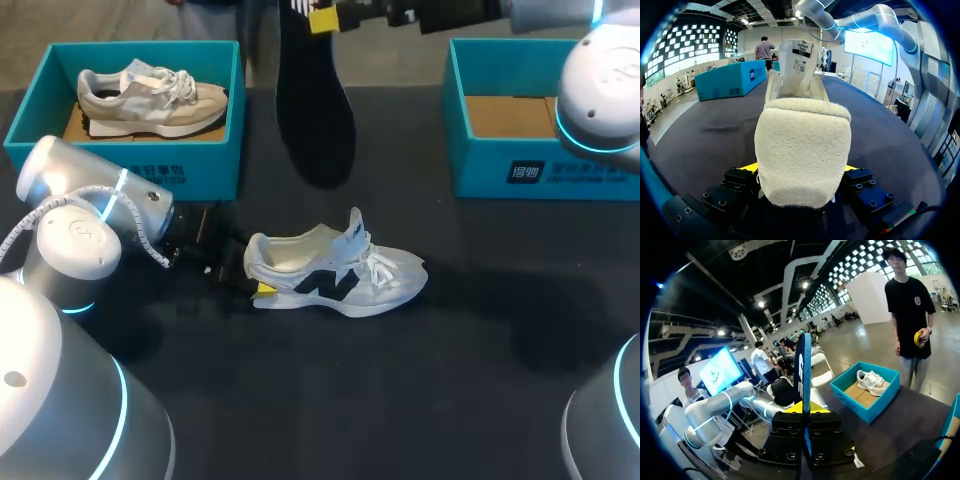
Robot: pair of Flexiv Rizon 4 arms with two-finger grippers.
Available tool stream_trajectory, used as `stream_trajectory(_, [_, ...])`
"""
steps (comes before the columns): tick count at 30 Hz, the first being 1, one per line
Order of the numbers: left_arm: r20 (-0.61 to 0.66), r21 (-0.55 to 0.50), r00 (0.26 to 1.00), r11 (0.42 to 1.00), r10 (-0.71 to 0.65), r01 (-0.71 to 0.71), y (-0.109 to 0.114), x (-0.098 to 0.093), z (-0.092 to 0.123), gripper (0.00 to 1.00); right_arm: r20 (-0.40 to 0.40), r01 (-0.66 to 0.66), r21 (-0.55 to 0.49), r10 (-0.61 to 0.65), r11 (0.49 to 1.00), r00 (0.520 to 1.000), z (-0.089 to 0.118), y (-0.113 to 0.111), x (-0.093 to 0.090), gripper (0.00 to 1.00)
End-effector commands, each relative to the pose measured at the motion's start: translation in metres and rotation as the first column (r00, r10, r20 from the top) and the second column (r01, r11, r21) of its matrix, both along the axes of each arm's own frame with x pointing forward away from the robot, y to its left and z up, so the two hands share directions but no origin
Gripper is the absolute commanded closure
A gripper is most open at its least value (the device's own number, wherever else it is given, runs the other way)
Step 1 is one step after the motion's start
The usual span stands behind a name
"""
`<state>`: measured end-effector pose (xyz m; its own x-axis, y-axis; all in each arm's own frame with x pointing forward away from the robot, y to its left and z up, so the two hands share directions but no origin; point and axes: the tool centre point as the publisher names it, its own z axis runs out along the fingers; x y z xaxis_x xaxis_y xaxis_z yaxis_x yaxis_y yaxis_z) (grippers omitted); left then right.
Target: Take the shoe out of the shoebox, open the shoe tongue, remove and reinsert the insole, then place the shoe into the shoebox
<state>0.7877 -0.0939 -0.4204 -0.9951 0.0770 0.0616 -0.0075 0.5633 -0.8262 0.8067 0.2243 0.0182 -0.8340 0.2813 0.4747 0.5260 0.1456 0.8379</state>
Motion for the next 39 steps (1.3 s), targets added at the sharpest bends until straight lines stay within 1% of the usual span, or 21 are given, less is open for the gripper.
stream_trajectory(1, [-0.001,0.004,1.000,1.000,-0.001,0.001,-0.002,0.000,-0.006,1.00,-0.008,0.018,-0.001,-0.019,1.000,1.000,0.000,-0.018,-0.013,1.00])
stream_trajectory(6, [-0.001,0.004,1.000,1.000,-0.001,0.001,-0.002,0.000,-0.006,1.00,-0.022,0.028,-0.001,-0.028,1.000,0.999,0.002,-0.026,-0.020,1.00])
stream_trajectory(28, [-0.001,0.004,1.000,1.000,-0.001,0.001,-0.002,0.000,-0.006,1.00,-0.022,0.028,-0.001,-0.028,1.000,0.999,0.002,-0.026,-0.020,1.00])
stream_trajectory(33, [-0.001,0.004,1.000,1.000,-0.001,0.001,-0.002,0.000,-0.006,1.00,-0.058,0.041,-0.032,-0.043,0.999,0.997,0.002,-0.050,-0.034,1.00])
stream_trajectory(39, [-0.001,0.004,1.000,1.000,-0.001,0.001,-0.002,0.000,-0.006,1.00,-0.089,0.040,-0.038,-0.044,0.998,0.995,0.012,-0.075,-0.052,1.00])
